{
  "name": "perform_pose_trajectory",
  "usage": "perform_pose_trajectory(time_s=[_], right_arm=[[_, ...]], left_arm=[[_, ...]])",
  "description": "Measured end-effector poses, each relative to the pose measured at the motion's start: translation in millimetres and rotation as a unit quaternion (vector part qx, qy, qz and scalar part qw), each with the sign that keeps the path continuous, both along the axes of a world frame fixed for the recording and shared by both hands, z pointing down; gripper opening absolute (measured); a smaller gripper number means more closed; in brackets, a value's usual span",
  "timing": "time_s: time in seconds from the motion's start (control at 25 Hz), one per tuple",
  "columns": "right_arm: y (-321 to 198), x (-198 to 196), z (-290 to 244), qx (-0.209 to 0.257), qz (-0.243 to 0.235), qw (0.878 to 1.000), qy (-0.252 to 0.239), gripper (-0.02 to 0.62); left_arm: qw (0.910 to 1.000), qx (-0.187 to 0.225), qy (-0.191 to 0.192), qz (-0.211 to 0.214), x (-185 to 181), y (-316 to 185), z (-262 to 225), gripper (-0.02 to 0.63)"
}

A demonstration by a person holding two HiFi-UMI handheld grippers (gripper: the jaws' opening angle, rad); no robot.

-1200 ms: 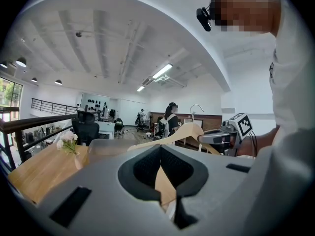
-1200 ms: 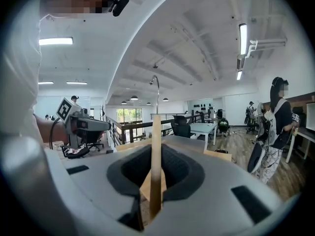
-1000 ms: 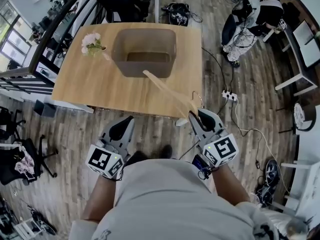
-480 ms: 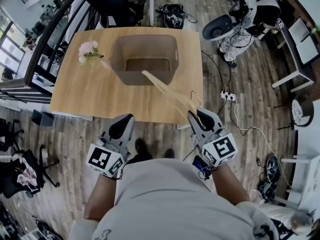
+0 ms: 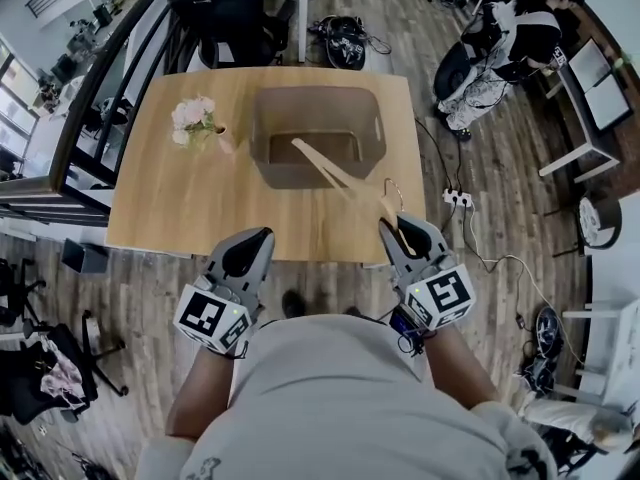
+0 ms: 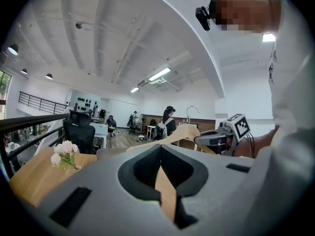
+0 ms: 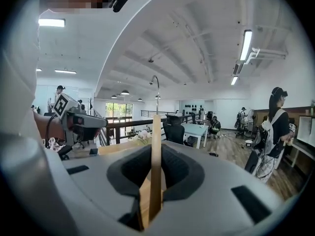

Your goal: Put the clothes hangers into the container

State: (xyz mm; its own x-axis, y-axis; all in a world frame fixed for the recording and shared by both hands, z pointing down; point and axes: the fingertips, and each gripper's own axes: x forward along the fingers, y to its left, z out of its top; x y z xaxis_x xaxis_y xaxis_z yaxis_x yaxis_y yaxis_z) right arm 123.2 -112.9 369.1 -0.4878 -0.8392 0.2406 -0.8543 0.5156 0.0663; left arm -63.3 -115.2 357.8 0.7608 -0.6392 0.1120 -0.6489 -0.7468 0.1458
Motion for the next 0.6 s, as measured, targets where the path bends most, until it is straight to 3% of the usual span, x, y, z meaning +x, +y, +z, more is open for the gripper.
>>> perform_pose_trajectory(time_s=[0.2, 0.6], right_arm=[[-14, -26, 2, -0.001, 0.012, 1.0, 0.017, 0.061], [-47, -26, 15, -0.018, 0.026, 0.998, 0.045, 0.061]], left_arm=[[0.9999, -0.003, 0.0, 0.016, -26, -13, 4, 0.006], [0.9995, -0.018, 0.004, 0.024, -34, -44, 16, 0.006]])
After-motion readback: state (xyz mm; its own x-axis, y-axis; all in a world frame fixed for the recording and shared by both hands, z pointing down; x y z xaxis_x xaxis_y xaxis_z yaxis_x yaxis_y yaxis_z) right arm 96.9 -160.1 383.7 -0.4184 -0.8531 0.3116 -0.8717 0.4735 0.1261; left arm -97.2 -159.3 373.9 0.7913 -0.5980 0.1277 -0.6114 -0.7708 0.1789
